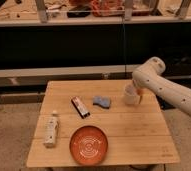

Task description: Place the pepper in the ceramic cup

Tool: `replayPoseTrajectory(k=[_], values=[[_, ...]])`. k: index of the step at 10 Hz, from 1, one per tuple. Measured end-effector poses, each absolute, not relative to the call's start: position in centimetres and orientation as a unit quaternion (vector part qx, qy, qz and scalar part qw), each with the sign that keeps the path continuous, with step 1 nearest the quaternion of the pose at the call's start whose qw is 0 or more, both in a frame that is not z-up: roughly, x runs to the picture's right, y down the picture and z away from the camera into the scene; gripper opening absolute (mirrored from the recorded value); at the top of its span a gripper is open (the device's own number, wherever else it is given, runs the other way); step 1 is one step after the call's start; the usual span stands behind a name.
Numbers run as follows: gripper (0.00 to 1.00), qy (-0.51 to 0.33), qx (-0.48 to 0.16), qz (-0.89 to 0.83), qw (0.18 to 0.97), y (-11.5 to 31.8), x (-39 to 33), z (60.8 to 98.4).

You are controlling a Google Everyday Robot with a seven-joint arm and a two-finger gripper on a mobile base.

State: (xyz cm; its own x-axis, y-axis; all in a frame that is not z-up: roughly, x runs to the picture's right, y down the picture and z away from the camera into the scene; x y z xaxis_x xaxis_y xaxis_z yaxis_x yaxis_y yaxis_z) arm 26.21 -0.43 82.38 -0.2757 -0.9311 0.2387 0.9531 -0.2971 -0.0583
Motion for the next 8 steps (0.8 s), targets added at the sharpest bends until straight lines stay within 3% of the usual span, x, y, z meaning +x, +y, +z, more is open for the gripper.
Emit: replayPoseTrajectory(k=[2,8], values=[[0.19,-0.051,-0.114,-0.798,0.589,-0.4,26.2,82.5],[0.77,-0.074,-0.131,-0.848,0.508,0.8,24.1,82.9]])
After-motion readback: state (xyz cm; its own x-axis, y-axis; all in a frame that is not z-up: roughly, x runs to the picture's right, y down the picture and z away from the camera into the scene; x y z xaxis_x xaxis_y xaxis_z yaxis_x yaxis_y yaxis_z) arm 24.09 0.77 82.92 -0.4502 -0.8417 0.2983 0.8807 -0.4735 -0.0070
